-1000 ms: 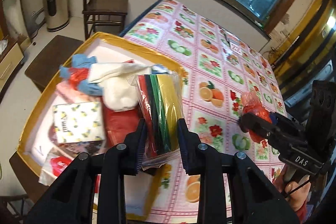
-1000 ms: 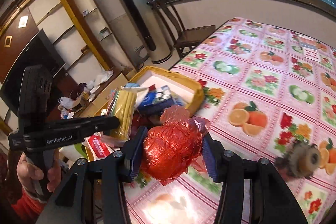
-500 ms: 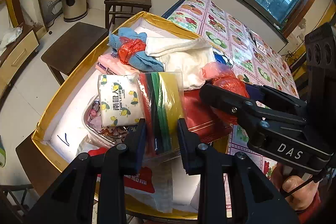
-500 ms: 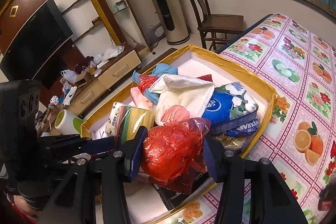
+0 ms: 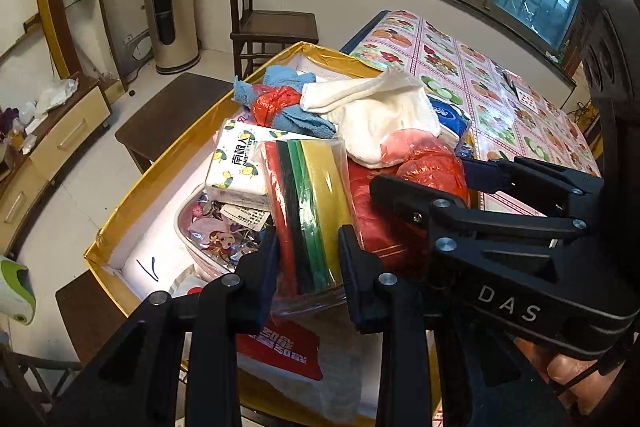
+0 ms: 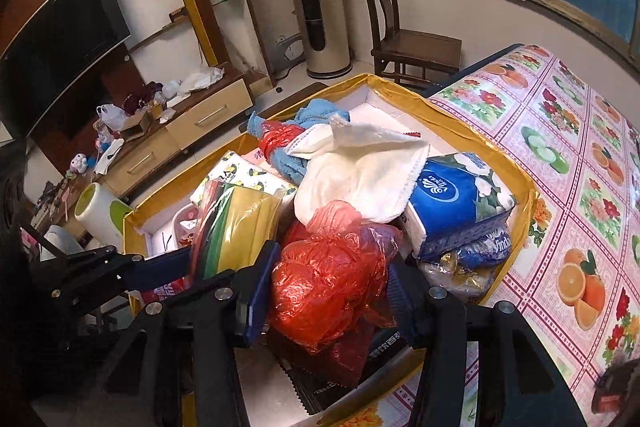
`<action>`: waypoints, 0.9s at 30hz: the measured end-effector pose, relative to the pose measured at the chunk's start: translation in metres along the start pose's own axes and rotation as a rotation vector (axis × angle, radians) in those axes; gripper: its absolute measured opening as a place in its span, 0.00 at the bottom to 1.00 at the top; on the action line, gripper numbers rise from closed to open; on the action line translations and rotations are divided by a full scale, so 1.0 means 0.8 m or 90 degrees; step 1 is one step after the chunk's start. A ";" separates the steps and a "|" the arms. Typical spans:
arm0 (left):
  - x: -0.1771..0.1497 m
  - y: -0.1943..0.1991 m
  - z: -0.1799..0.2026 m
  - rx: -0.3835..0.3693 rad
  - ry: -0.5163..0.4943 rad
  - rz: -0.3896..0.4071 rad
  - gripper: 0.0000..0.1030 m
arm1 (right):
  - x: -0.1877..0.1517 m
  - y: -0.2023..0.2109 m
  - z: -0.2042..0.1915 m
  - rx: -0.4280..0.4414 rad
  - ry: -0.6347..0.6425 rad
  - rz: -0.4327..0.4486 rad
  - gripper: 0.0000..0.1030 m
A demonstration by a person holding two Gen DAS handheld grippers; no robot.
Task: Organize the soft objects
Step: 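Carry the sponge pack and red plastic bag into the box and release, then open both tools and withdraw them up from the box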
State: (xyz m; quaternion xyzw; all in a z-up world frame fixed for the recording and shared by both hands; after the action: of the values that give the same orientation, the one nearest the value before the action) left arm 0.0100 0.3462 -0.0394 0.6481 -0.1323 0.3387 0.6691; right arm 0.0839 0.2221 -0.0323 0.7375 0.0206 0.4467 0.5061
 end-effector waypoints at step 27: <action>-0.015 0.029 -0.001 0.100 0.002 0.119 0.59 | -0.006 0.066 -0.007 0.003 -0.008 0.070 0.75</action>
State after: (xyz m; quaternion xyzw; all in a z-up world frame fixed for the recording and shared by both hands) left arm -0.0131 0.3417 -0.0287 0.6832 -0.1639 0.4097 0.5819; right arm 0.0547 0.1977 0.0055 0.7415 -0.0220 0.4694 0.4790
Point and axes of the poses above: each gripper's, at about its wrist camera, not at the fingertips, and y roughly against the way its jaws point, z to its right, x to its top, the point moved 2 cm from there along -y, roughly the way its jaws point, and after that the axes turned 3 degrees about y, right-handed, at the moved point
